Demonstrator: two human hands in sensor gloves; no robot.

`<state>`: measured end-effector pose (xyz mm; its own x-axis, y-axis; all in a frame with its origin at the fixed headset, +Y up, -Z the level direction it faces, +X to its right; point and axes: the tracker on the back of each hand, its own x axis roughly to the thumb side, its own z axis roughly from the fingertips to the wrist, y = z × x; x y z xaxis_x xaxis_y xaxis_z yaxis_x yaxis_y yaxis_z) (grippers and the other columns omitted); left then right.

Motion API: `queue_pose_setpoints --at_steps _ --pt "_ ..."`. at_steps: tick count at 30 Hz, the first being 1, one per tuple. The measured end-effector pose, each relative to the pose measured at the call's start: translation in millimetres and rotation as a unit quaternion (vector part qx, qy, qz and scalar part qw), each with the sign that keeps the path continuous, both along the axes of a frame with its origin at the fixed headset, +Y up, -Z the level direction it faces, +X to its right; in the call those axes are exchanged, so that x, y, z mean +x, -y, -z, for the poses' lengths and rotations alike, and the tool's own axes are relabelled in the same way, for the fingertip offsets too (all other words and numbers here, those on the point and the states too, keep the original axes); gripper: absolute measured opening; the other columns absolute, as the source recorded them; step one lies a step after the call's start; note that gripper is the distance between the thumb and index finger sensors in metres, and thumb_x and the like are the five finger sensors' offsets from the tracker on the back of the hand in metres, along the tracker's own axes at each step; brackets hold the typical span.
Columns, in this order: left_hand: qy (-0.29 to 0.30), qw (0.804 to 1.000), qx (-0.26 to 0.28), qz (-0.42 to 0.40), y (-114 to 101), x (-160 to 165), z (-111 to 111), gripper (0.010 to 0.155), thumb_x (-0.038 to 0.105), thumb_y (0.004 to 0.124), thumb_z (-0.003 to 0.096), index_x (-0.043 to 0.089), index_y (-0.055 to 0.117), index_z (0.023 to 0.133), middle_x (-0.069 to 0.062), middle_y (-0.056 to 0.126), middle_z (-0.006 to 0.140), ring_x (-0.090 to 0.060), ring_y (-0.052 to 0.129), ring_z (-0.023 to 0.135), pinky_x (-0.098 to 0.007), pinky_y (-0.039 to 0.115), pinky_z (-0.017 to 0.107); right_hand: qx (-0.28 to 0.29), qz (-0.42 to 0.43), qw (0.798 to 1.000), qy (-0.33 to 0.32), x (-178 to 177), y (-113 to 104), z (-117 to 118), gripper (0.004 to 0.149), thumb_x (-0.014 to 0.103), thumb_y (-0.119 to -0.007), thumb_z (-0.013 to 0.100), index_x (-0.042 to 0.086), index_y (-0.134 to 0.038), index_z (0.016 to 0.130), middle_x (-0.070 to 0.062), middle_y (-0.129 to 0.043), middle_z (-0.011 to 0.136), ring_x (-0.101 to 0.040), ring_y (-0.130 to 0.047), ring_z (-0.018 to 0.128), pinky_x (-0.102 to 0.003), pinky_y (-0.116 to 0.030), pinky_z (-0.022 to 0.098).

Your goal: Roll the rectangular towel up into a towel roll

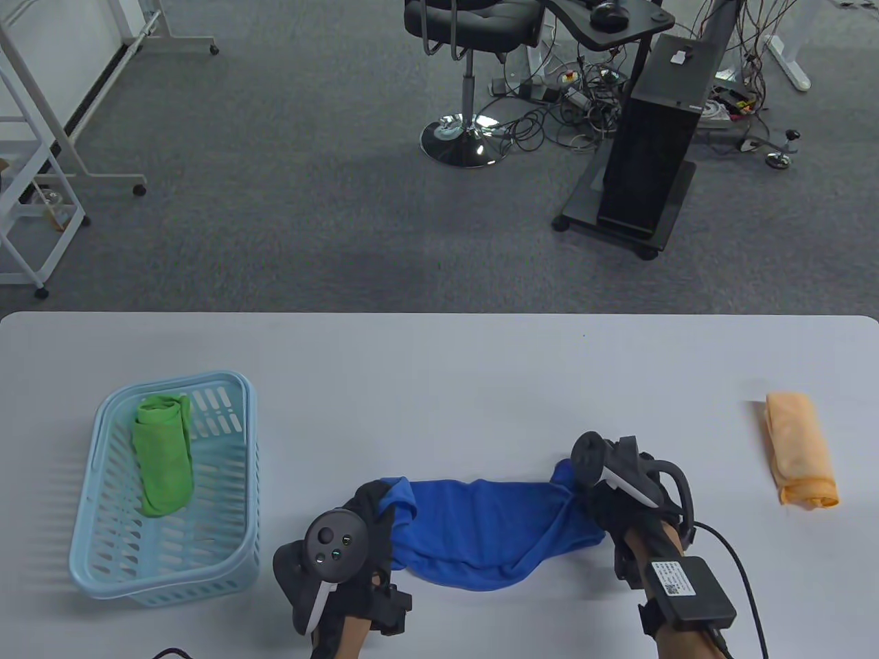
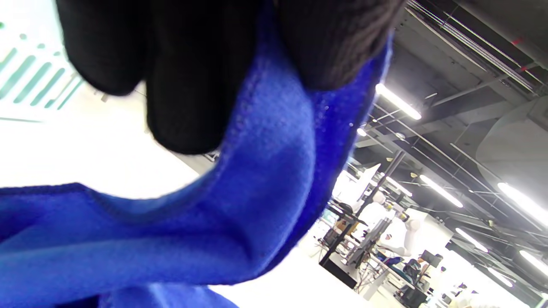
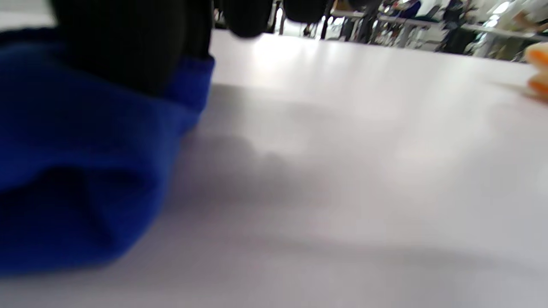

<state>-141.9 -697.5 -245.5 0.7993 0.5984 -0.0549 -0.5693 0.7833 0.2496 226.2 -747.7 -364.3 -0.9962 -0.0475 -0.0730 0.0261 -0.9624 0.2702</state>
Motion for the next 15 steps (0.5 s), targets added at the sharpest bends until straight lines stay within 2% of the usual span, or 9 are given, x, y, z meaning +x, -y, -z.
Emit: queue_pose_setpoints --at_steps 1,3,4,6,7,9,11,15 --pt "0.008 1.0 -0.002 -0.004 -0.2 1.2 0.8 0.05 0.032 0.083 0.0422 0.019 0.08 0.09 -0.002 0.107 0.055 -0.028 0.108 0.053 -0.055 0.081 0.049 0.009 0.007 1.0 0.014 9.2 -8.5 -0.7 0.046 0.04 -0.085 0.023 0.024 -0.091 0.066 -0.005 -0.061 0.097 -0.033 -0.061 0.095 -0.061 -0.05 0.07" --pt "0.019 1.0 -0.006 -0.009 -1.2 3.3 2.9 0.055 0.032 0.082 0.0427 0.03 0.074 0.097 -0.002 0.107 0.055 -0.028 0.108 0.053 -0.055 0.081 0.049 0.026 0.005 0.999 0.041 24.8 -27.0 -5.7 0.046 0.042 -0.085 0.024 0.023 -0.092 0.064 -0.006 -0.066 0.095 -0.033 -0.065 0.093 -0.06 -0.053 0.069" --pt "0.019 1.0 0.0 -0.011 -3.0 3.9 3.6 0.052 0.031 0.082 0.0428 0.033 0.077 0.095 -0.003 0.107 0.055 -0.028 0.108 0.053 -0.055 0.081 0.049 0.058 -0.008 0.997 0.053 35.2 -41.7 -10.1 0.045 0.043 -0.085 0.023 0.021 -0.093 0.062 -0.006 -0.069 0.093 -0.032 -0.069 0.092 -0.06 -0.055 0.068" --pt "0.019 1.0 0.004 -0.022 -7.5 3.6 4.3 0.042 0.031 0.082 0.0424 0.027 0.091 0.083 -0.004 0.108 0.054 -0.029 0.108 0.051 -0.056 0.081 0.048 0.097 -0.018 0.992 0.079 51.3 -64.8 -21.0 0.045 0.044 -0.085 0.023 0.02 -0.093 0.06 -0.006 -0.071 0.092 -0.032 -0.071 0.09 -0.059 -0.057 0.068" --pt "0.018 0.999 0.002 -0.03 -10.2 3.3 4.1 0.041 0.033 0.083 0.0422 0.026 0.092 0.082 -0.004 0.109 0.054 -0.029 0.109 0.051 -0.056 0.081 0.048 0.116 -0.018 0.989 0.085 56.7 -73.3 -27.6 0.045 0.045 -0.084 0.023 0.019 -0.093 0.06 -0.006 -0.071 0.092 -0.032 -0.072 0.09 -0.059 -0.057 0.067" --pt "0.006 0.999 0.017 -0.043 -16.6 3.2 5.4 0.042 0.037 0.083 0.0409 0.021 0.095 0.078 -0.004 0.11 0.051 -0.029 0.109 0.049 -0.056 0.081 0.048 0.153 -0.017 0.984 0.092 64.5 -84.0 -42.3 0.045 0.045 -0.084 0.023 0.017 -0.094 0.058 -0.007 -0.073 0.091 -0.033 -0.073 0.089 -0.059 -0.058 0.067" --pt "-0.002 0.998 0.023 -0.062 -27.1 3.1 8.2 0.043 0.041 0.082 0.0404 0.017 0.098 0.073 -0.004 0.11 0.046 -0.03 0.11 0.046 -0.056 0.082 0.046 0.156 -0.012 0.984 0.086 65.7 -86.1 -55.1 0.045 0.047 -0.082 0.024 0.017 -0.095 0.054 -0.007 -0.074 0.09 -0.033 -0.074 0.088 -0.059 -0.059 0.066" --pt "-0.013 0.997 0.032 -0.065 -72.9 -1.8 16.0 0.046 0.045 0.08 0.0406 0.013 0.1 0.066 -0.004 0.11 0.041 -0.031 0.11 0.042 -0.057 0.082 0.045 0.174 0.023 0.981 0.089 68.4 -95.0 -68.4 0.044 0.048 -0.079 0.026 0.014 -0.1 0.044 -0.006 -0.08 0.086 -0.032 -0.08 0.084 -0.059 -0.062 0.065"
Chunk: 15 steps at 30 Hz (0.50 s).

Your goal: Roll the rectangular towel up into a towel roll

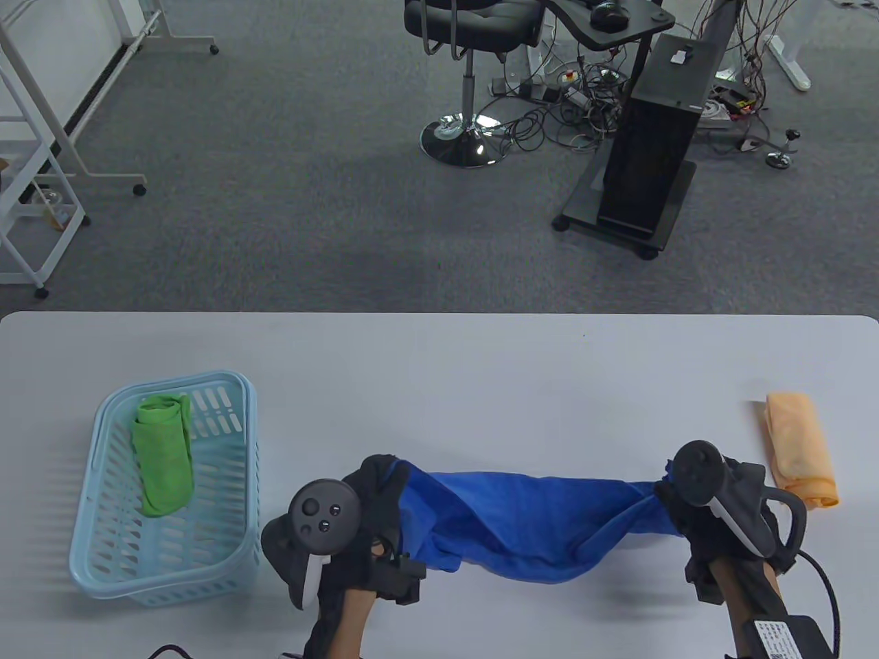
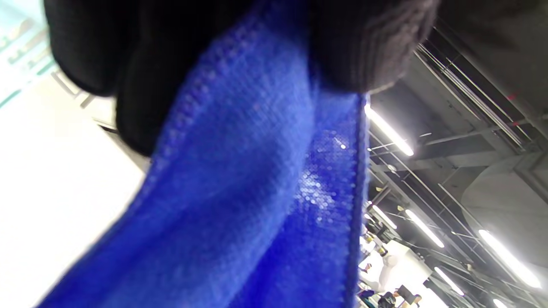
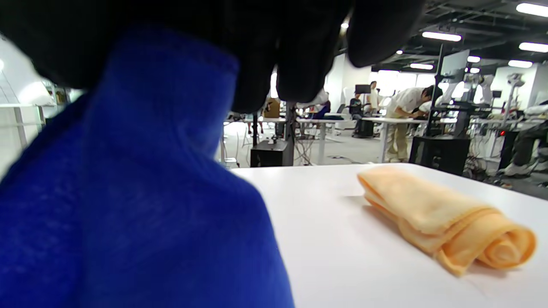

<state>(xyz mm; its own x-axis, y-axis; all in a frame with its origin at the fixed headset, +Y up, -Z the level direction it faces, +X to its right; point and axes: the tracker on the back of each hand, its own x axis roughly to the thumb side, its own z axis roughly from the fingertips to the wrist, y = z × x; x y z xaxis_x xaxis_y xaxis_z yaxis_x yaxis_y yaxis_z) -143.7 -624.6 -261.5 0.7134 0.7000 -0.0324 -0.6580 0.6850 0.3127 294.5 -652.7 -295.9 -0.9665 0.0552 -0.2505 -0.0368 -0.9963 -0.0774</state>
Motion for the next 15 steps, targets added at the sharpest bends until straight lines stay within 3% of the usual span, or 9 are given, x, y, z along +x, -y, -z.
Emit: queue_pose_setpoints --at_steps 3,7,11,15 --pt "-0.038 0.999 0.023 0.029 -39.8 -17.1 1.1 0.047 0.046 0.078 0.0412 0.012 0.101 0.065 -0.004 0.11 0.04 -0.031 0.11 0.043 -0.057 0.082 0.045 0.008 -0.005 1.0 0.012 9.8 -9.2 -5.3 0.043 0.046 -0.079 0.027 0.013 -0.098 0.046 -0.006 -0.078 0.087 -0.032 -0.078 0.085 -0.059 -0.061 0.066" --pt "-0.089 0.994 0.021 0.053 -72.0 -48.2 0.6 0.047 0.046 0.077 0.0421 0.013 0.1 0.067 -0.004 0.11 0.041 -0.031 0.109 0.043 -0.057 0.081 0.046 0.014 -0.009 0.999 0.029 23.0 -9.9 -10.9 0.043 0.044 -0.078 0.027 0.013 -0.094 0.054 -0.007 -0.072 0.09 -0.032 -0.076 0.087 -0.059 -0.059 0.066" --pt "-0.154 0.984 0.012 0.093 -81.3 -78.8 1.7 0.046 0.044 0.077 0.0431 0.011 0.1 0.066 -0.004 0.109 0.041 -0.031 0.11 0.043 -0.056 0.082 0.046 0.024 -0.008 0.999 0.041 33.4 2.7 -20.6 0.044 0.043 -0.078 0.027 0.013 -0.091 0.057 -0.007 -0.069 0.092 -0.032 -0.074 0.088 -0.058 -0.059 0.066" --pt "-0.174 0.979 -0.019 0.105 -72.0 -92.4 8.1 0.045 0.042 0.077 0.0438 0.01 0.099 0.067 -0.005 0.109 0.041 -0.03 0.11 0.043 -0.056 0.082 0.045 0.02 0.023 0.998 0.054 39.4 20.0 -29.7 0.044 0.043 -0.078 0.027 0.013 -0.091 0.057 -0.007 -0.068 0.092 -0.032 -0.074 0.087 -0.058 -0.06 0.066"
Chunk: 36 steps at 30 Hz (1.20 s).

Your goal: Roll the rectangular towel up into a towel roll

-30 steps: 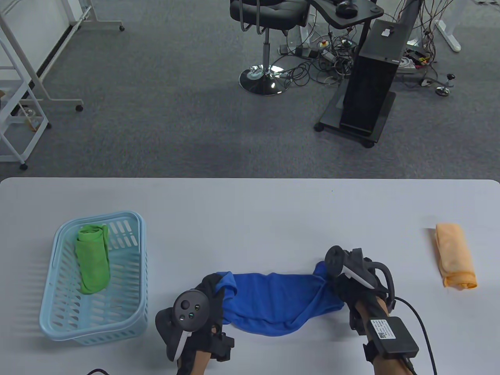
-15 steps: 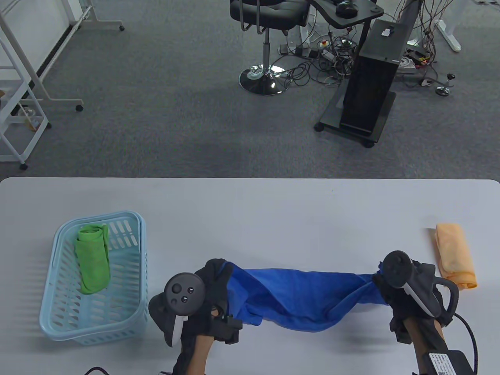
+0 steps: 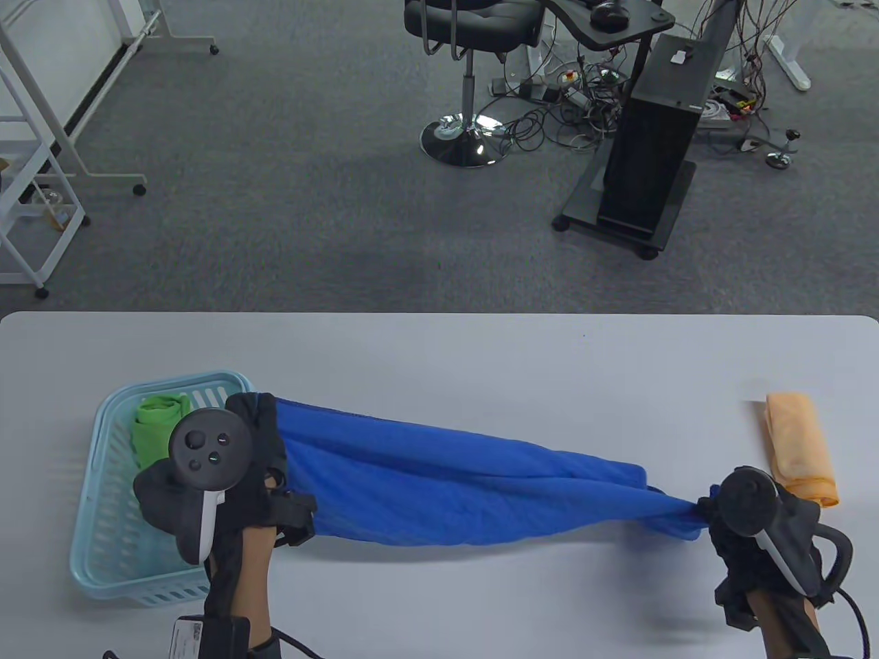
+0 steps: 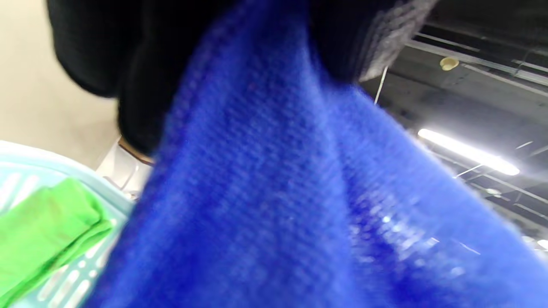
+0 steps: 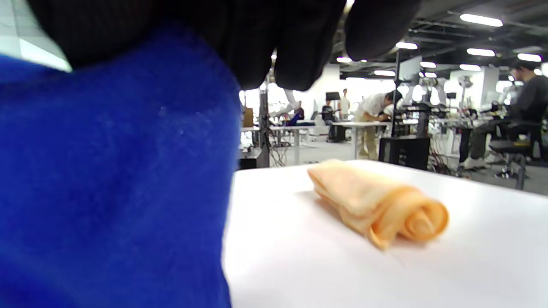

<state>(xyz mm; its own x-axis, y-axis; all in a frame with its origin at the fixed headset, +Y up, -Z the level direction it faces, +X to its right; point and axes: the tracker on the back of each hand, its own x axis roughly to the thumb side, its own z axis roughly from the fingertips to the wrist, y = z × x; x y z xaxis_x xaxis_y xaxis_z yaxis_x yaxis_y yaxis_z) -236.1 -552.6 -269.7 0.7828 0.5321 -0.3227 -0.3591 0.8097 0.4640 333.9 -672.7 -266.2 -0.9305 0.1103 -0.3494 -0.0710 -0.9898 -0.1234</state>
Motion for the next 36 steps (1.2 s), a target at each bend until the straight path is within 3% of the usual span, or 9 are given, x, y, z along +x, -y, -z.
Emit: queue_pose_setpoints --at_steps 3,6,10,14,19,26,28,30,36 --pt "0.02 0.999 -0.023 0.011 9.8 11.7 6.8 0.045 0.042 0.077 0.0441 0.012 0.098 0.071 -0.005 0.109 0.046 -0.031 0.109 0.046 -0.057 0.081 0.047 -0.063 0.048 0.994 -0.079 -24.3 17.0 -5.7 0.044 0.044 -0.081 0.026 0.017 -0.094 0.058 -0.009 -0.07 0.093 -0.034 -0.074 0.088 -0.061 -0.058 0.066" --pt "0.053 0.998 -0.044 0.014 20.5 33.2 15.6 0.045 0.043 0.078 0.0438 0.015 0.098 0.073 -0.005 0.11 0.048 -0.031 0.109 0.048 -0.057 0.081 0.047 -0.27 0.135 0.937 -0.177 -55.3 35.0 -7.8 0.056 0.055 -0.075 0.029 0.021 -0.094 0.07 -0.009 -0.066 0.1 -0.036 -0.065 0.096 -0.063 -0.05 0.07" --pt "0.078 0.994 -0.061 0.047 26.6 57.3 17.1 0.046 0.045 0.078 0.0433 0.018 0.099 0.075 -0.005 0.11 0.051 -0.032 0.109 0.05 -0.057 0.08 0.048 -0.146 0.161 0.967 -0.133 -53.4 21.6 4.9 0.05 0.047 -0.079 0.029 0.016 -0.1 0.062 -0.01 -0.077 0.092 -0.036 -0.075 0.088 -0.062 -0.056 0.067" --pt "0.085 0.992 -0.059 0.068 27.8 63.8 15.4 0.049 0.048 0.074 0.0429 0.021 0.1 0.074 -0.007 0.108 0.061 -0.035 0.105 0.058 -0.059 0.078 0.051 -0.134 0.078 0.986 -0.066 -35.2 13.8 26.9 0.048 0.042 -0.08 0.03 0.017 -0.096 0.068 -0.009 -0.075 0.093 -0.035 -0.075 0.088 -0.062 -0.056 0.067" --pt "0.092 0.992 -0.08 0.039 27.5 59.7 16.8 0.053 0.049 0.069 0.0427 0.02 0.1 0.074 -0.014 0.099 0.076 -0.042 0.094 0.073 -0.063 0.07 0.056 -0.177 0.016 0.983 0.035 -21.6 44.1 62.2 0.055 0.043 -0.08 0.029 0.018 -0.088 0.078 -0.011 -0.07 0.095 -0.035 -0.074 0.089 -0.061 -0.055 0.068" --pt "0.11 0.988 -0.11 0.007 24.5 58.1 24.3 0.05 0.044 0.076 0.0433 0.018 0.098 0.079 -0.016 0.094 0.084 -0.044 0.091 0.078 -0.064 0.069 0.057 -0.181 0.027 0.983 0.002 -51.2 82.6 106.0 0.072 0.043 -0.083 0.028 0.026 -0.067 0.096 -0.011 -0.053 0.102 -0.034 -0.064 0.093 -0.06 -0.05 0.07" --pt "0.109 0.987 -0.117 0.015 24.7 57.8 27.4 0.048 0.042 0.079 0.0428 0.019 0.098 0.08 -0.014 0.101 0.076 -0.041 0.098 0.071 -0.061 0.074 0.053 -0.225 -0.004 0.974 -0.004 -57.9 95.0 113.8 0.065 0.039 -0.086 0.028 0.025 -0.073 0.09 -0.009 -0.053 0.1 -0.033 -0.063 0.093 -0.06 -0.049 0.071" --pt "0.106 0.986 -0.129 0.023 24.0 56.6 32.9 0.047 0.04 0.081 0.042 0.019 0.098 0.08 -0.014 0.106 0.07 -0.039 0.103 0.064 -0.059 0.078 0.051 -0.187 -0.035 0.982 -0.008 -55.3 99.1 114.8 0.046 0.035 -0.086 0.025 0.024 -0.084 0.07 -0.003 -0.068 0.091 -0.027 -0.075 0.086 -0.056 -0.056 0.07" --pt "0.107 0.982 -0.154 0.03 12.1 50.9 43.7 0.044 0.03 0.084 0.0421 0.019 0.095 0.083 -0.011 0.112 0.059 -0.033 0.111 0.052 -0.053 0.085 0.043 -0.137 0.148 0.979 0.035 -14.0 62.4 101.5 0.046 0.033 -0.081 0.029 0.026 -0.079 0.074 -0.006 -0.077 0.086 -0.026 -0.088 0.076 -0.054 -0.066 0.064"
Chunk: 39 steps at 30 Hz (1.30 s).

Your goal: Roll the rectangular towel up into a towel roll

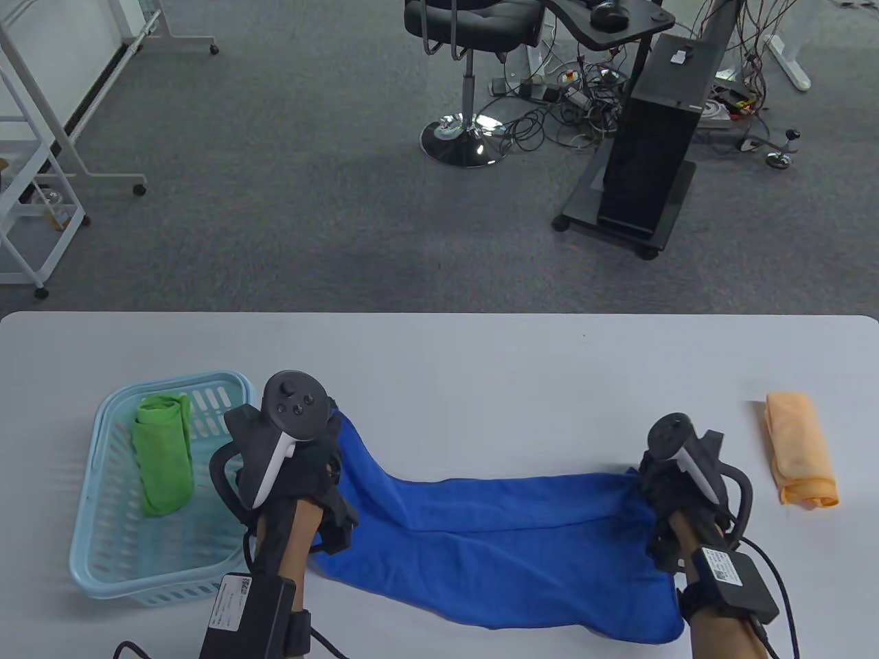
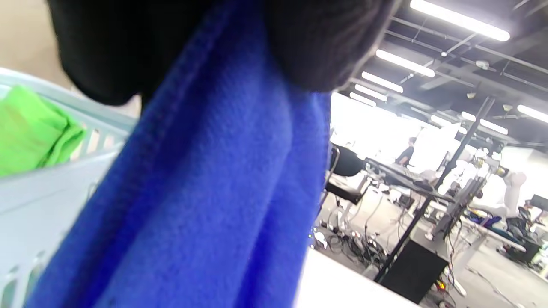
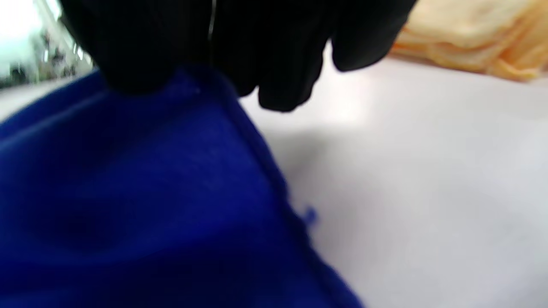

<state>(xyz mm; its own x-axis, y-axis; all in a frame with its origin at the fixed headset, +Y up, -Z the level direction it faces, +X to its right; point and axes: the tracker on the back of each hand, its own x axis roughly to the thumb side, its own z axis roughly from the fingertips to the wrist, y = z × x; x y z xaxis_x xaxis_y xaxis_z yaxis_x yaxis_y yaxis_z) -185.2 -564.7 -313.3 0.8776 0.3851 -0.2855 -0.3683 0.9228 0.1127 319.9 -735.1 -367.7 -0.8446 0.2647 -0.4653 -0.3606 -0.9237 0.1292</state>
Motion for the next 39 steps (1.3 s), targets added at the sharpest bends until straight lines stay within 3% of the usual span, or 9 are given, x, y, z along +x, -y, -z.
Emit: queue_pose_setpoints --at_steps 5,10,13,16,20,31,35,38,39 --pt "0.006 1.0 0.004 -0.003 -15.0 -0.7 -3.2 0.056 0.026 0.083 0.0438 0.031 0.073 0.099 -0.006 0.111 0.06 -0.032 0.109 0.054 -0.052 0.084 0.045 0.064 0.063 0.995 0.036 19.5 -48.0 -20.7 0.047 0.027 -0.085 0.028 0.024 -0.078 0.074 -0.004 -0.093 0.067 -0.021 -0.102 0.052 -0.05 -0.074 0.059" --pt "0.008 0.999 0.042 -0.013 -29.7 -0.1 -10.7 0.041 0.029 0.085 0.0418 0.024 0.094 0.082 -0.007 0.113 0.056 -0.032 0.111 0.051 -0.053 0.084 0.043 0.048 0.043 0.998 0.016 21.9 -80.0 -39.0 0.073 0.022 -0.082 0.032 0.017 -0.054 0.1 -0.003 -0.079 0.077 -0.023 -0.093 0.063 -0.054 -0.065 0.064" --pt "0.007 0.999 0.049 -0.004 -36.2 -1.9 -14.2 0.041 0.031 0.086 0.0405 0.024 0.097 0.079 -0.008 0.113 0.058 -0.032 0.111 0.053 -0.053 0.084 0.044 0.054 0.038 0.998 0.016 22.9 -92.4 -46.9 0.066 0.027 -0.082 0.031 0.019 -0.07 0.095 -0.003 -0.08 0.072 -0.023 -0.092 0.06 -0.057 -0.065 0.064" --pt "0.002 0.999 0.051 -0.017 -37.8 -8.3 -16.8 0.043 0.037 0.085 0.0397 0.021 0.1 0.076 -0.009 0.112 0.06 -0.034 0.109 0.055 -0.054 0.083 0.045 0.066 0.031 0.997 0.019 23.0 -97.6 -51.5 0.051 0.039 -0.076 0.031 0.023 -0.09 0.077 0.0 -0.087 0.06 -0.023 -0.095 0.051 -0.057 -0.067 0.061" --pt "-0.009 0.997 0.057 -0.058 -33.9 -23.8 -20.8 0.046 0.043 0.08 0.0405 0.017 0.102 0.072 -0.01 0.112 0.057 -0.035 0.109 0.053 -0.055 0.082 0.045 0.066 0.031 0.997 0.018 22.5 -99.9 -54.8 0.052 0.041 -0.069 0.034 0.022 -0.091 0.076 0.0 -0.089 0.063 -0.028 -0.096 0.059 -0.059 -0.064 0.063" --pt "-0.067 0.996 0.02 -0.054 -22.3 -67.8 -24.2 0.04 0.029 0.081 0.0422 0.027 0.093 0.081 -0.007 0.105 0.07 -0.03 0.107 0.053 -0.054 0.082 0.047 0.111 0.015 0.992 0.053 31.8 -100.7 -55.4 0.04 0.019 -0.082 0.03 0.031 -0.085 0.069 0.003 -0.089 0.074 -0.025 -0.093 0.073 -0.058 -0.062 0.065" --pt "-0.087 0.995 0.029 -0.035 -25.7 -86.6 -30.5 0.041 0.027 0.082 0.0421 0.03 0.09 0.082 -0.005 0.103 0.073 -0.027 0.108 0.049 -0.052 0.083 0.047 0.093 -0.034 0.993 0.059 42.3 -100.7 -56.7 0.043 0.02 -0.081 0.031 0.031 -0.079 0.073 0.003 -0.086 0.074 -0.024 -0.092 0.073 -0.059 -0.058 0.067" --pt "-0.102 0.993 0.041 -0.051 -24.4 -100.6 -33.6 0.04 0.027 0.083 0.0415 0.028 0.092 0.08 -0.006 0.105 0.07 -0.027 0.108 0.048 -0.053 0.083 0.046 0.098 -0.013 0.993 0.06 50.3 -99.5 -58.8 0.061 0.024 -0.082 0.03 0.02 -0.075 0.09 -0.001 -0.088 0.07 -0.024 -0.094 0.066 -0.059 -0.058 0.066" --pt "-0.106 0.992 0.043 -0.055 -23.3 -103.2 -34.4 0.04 0.029 0.083 0.0414 0.027 0.092 0.08 -0.007 0.105 0.069 -0.028 0.108 0.048 -0.053 0.083 0.045 0.11 -0.006 0.992 0.062 51.4 -99.6 -59.9 0.055 0.028 -0.083 0.03 0.022 -0.084 0.084 -0.001 -0.09 0.067 -0.025 -0.094 0.064 -0.06 -0.058 0.066"
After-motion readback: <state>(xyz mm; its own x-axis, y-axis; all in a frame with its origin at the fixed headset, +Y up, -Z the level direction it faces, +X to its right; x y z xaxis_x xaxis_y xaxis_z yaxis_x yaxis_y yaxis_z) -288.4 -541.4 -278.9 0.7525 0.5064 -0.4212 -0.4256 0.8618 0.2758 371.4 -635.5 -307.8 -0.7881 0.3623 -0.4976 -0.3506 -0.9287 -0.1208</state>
